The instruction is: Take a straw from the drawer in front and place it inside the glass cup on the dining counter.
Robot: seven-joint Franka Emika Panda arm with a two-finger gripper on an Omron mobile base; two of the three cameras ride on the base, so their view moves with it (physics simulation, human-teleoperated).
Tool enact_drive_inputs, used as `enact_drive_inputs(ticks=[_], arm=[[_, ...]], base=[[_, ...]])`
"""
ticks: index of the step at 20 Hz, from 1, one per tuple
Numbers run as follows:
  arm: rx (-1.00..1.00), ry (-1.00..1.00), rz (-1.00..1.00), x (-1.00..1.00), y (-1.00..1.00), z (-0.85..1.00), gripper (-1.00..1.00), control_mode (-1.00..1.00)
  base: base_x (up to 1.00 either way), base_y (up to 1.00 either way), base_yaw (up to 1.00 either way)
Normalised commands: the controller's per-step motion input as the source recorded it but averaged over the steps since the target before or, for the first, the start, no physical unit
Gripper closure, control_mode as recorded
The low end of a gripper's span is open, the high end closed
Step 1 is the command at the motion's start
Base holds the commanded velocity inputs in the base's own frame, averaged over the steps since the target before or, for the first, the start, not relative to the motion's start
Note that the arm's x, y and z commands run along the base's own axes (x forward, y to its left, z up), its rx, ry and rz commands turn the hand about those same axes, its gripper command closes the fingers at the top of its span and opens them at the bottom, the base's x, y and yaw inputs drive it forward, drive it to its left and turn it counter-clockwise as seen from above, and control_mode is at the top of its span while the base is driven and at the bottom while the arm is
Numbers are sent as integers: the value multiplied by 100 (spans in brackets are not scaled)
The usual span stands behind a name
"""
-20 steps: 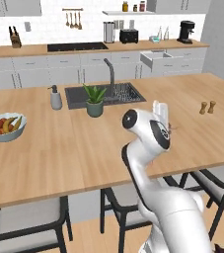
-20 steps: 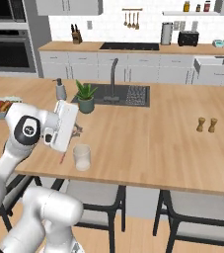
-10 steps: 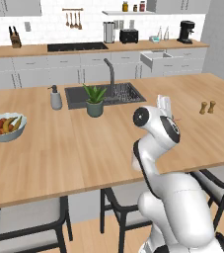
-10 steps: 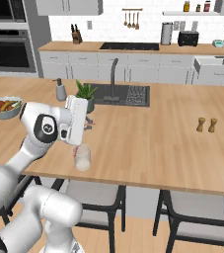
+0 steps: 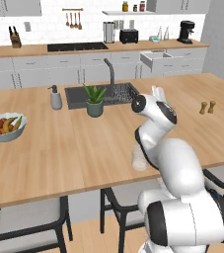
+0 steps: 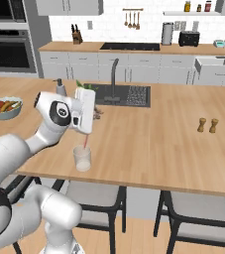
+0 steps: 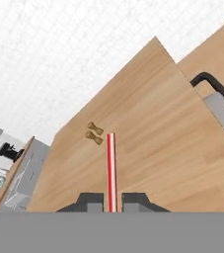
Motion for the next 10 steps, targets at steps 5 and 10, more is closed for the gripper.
enact_drive_inputs(ticks=[5, 10], arm=[[0, -4, -13, 57, 30, -42, 100, -100], [0, -5, -13, 38, 31, -46, 100, -100]], base=[[0, 0, 0], [0, 0, 0]])
